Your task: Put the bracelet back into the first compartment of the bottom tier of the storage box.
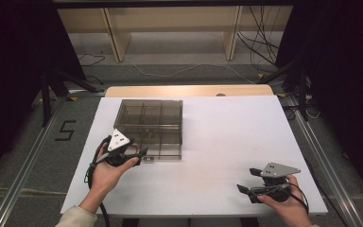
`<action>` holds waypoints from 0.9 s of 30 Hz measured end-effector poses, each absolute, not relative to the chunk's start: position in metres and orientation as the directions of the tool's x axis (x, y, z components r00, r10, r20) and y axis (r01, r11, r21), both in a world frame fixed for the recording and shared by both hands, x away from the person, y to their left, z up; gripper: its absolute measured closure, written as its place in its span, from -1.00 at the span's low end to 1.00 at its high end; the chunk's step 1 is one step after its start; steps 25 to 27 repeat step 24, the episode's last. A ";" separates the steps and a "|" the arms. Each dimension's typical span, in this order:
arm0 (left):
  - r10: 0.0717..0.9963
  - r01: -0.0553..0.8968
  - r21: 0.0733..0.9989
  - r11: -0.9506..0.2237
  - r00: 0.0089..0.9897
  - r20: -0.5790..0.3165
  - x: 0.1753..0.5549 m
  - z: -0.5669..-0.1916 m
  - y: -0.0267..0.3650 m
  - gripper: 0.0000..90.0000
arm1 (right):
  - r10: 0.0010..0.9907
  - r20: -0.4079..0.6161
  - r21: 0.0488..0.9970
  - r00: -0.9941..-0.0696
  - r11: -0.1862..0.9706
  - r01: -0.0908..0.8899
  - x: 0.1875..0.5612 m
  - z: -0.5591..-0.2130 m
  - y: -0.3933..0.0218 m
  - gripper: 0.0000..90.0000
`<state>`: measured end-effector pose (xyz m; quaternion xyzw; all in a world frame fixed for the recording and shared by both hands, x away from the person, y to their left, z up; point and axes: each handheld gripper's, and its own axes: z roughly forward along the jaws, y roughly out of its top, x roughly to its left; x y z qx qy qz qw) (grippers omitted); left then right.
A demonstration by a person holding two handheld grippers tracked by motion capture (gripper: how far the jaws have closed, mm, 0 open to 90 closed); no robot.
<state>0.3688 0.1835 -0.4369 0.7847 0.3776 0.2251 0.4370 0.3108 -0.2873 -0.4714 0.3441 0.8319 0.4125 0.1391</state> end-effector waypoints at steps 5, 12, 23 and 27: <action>0.734 0.372 0.848 -0.378 0.679 0.030 0.348 -0.446 0.178 -0.27 | 0.686 0.052 0.782 -0.726 0.424 0.457 0.311 -0.471 -0.287 -0.52; 0.706 0.368 0.839 -0.400 0.708 0.026 0.327 -0.459 0.178 -0.33 | 0.687 0.050 0.780 -0.725 0.427 0.458 0.310 -0.471 -0.287 -0.52; 0.690 0.373 0.833 -0.409 0.723 0.015 0.321 -0.465 0.173 -0.38 | 0.683 0.053 0.785 -0.728 0.422 0.453 0.311 -0.472 -0.287 -0.53; 0.684 0.368 0.833 -0.413 0.729 0.017 0.320 -0.465 0.171 -0.38 | 0.683 0.052 0.784 -0.728 0.423 0.454 0.311 -0.472 -0.287 -0.53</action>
